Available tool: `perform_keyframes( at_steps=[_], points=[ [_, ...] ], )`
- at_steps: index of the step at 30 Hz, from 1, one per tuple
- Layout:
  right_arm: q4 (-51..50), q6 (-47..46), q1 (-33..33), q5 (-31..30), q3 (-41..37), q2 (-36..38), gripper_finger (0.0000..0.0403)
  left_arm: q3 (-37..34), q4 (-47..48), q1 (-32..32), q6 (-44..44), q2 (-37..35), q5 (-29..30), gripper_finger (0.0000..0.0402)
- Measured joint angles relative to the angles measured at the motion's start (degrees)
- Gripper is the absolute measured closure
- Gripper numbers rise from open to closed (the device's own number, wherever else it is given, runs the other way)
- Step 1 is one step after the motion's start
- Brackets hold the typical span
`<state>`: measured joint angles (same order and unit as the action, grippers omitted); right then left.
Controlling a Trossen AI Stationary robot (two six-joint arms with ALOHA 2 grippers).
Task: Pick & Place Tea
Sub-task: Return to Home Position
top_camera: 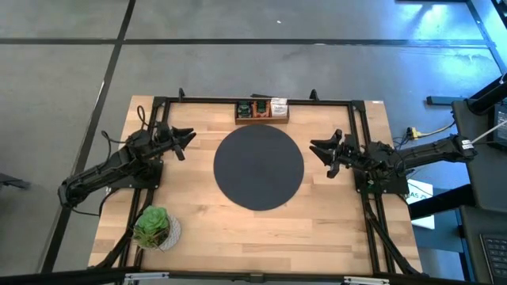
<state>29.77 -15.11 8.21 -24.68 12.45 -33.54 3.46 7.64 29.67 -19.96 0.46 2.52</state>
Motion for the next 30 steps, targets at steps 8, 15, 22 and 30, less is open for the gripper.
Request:
perform_keyframes(
  at_steps=[8, 15, 22, 30],
  points=[
    [-9.99, 0.58, 0.26, -2.74, 0.0, 8.06, 0.0278, 0.0, 0.09, 0.0, -1.7, 0.01, -1.12, 0.0274],
    [-15.36, 2.37, 0.2, -1.23, -2.66, 17.16, 0.0278, 0.0, 0.09, 0.0, -0.04, 0.03, -0.62, 0.0274],
    [-8.29, 3.59, 0.18, -0.84, -11.74, 22.54, 0.0278, 0.0, 0.09, 0.0, 0.17, 0.05, -0.59, 0.0274],
    [-11.9, 5.32, 0.17, 0.06, -12.02, 23.28, 0.0278, 0.0, 0.09, 0.0, 0.25, 0.05, -0.59, 0.0274]
  ],
)
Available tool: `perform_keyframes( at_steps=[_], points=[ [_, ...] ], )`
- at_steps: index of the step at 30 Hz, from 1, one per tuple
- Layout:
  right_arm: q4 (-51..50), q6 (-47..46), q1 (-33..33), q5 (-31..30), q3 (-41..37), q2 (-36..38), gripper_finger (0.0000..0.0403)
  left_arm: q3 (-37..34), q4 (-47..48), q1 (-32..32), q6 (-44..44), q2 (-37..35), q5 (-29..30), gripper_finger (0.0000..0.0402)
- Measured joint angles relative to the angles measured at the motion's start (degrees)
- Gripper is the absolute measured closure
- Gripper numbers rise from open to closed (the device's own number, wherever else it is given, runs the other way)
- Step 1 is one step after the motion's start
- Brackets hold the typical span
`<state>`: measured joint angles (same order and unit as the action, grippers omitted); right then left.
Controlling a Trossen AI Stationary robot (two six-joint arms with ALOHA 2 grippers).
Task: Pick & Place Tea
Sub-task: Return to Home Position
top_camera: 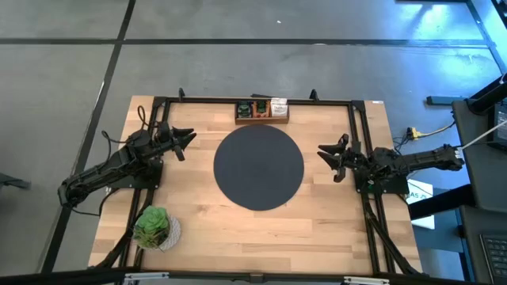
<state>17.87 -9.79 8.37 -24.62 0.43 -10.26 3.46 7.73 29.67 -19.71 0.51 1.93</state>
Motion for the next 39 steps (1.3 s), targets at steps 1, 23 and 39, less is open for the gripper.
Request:
perform_keyframes(
  at_steps=[1, 23, 39],
  points=[
    [-0.89, 0.1, -0.01, -0.5, 0.01, 0.09, 0.0278, 0.0, 0.0, 0.0, 0.46, 0.0, 0.0, 0.0274],
    [-13.73, 5.83, -0.01, -1.8, 0.07, 0.52, 0.0278, 0.0, 0.0, 0.0, 4.42, 0.0, -0.01, 0.0274],
    [-13.69, 5.8, -0.01, -1.75, 0.07, 0.54, 0.0278, 0.0, -0.02, 0.0, 4.42, 0.0, 0.0, 0.0274]
  ],
)
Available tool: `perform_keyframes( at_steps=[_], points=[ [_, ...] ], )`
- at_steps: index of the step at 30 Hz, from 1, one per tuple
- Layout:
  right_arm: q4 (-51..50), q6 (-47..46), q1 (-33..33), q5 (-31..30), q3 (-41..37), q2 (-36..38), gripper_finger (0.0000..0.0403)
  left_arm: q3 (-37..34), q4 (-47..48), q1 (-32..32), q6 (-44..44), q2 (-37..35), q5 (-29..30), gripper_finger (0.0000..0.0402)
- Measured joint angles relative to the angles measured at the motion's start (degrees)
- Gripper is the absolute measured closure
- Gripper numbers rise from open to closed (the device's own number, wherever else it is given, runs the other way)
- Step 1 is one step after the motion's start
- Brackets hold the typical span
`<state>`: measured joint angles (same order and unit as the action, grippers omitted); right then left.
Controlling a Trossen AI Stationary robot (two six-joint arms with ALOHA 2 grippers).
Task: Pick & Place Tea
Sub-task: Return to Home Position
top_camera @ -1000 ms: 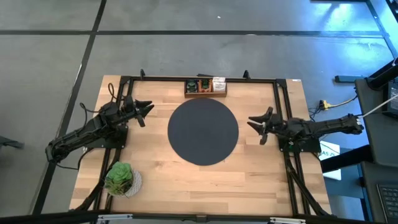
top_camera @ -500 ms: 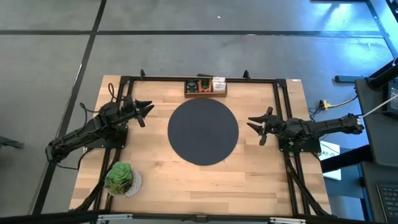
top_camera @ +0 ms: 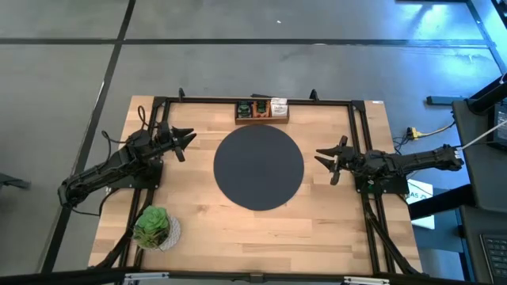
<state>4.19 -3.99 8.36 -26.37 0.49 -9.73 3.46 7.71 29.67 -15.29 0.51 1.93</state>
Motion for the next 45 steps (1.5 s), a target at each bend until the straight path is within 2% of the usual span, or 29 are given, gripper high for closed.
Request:
perform_keyframes(
  at_steps=[6, 13, 22, 45],
  points=[
    [0.0, -0.09, 0.0, 0.78, 0.02, 1.48, 0.0278, 0.0, 0.0, 0.0, 0.0, 0.0, -0.01, 0.0274],
    [0.14, 1.79, 0.0, 1.17, 0.05, 9.76, 0.0278, 0.0, 0.0, 0.0, 0.0, 0.0, -0.01, 0.0274],
    [-0.24, 5.78, 0.02, 4.16, 0.11, 9.63, 0.0278, 0.0, -0.09, 0.02, 0.0, 0.0, -0.02, 0.0274],
    [-0.2, 5.82, 0.02, 4.0, 0.07, 9.39, 0.0278, 0.0, -0.13, 0.02, 0.0, 0.0, -0.01, 0.0274]
  ],
)
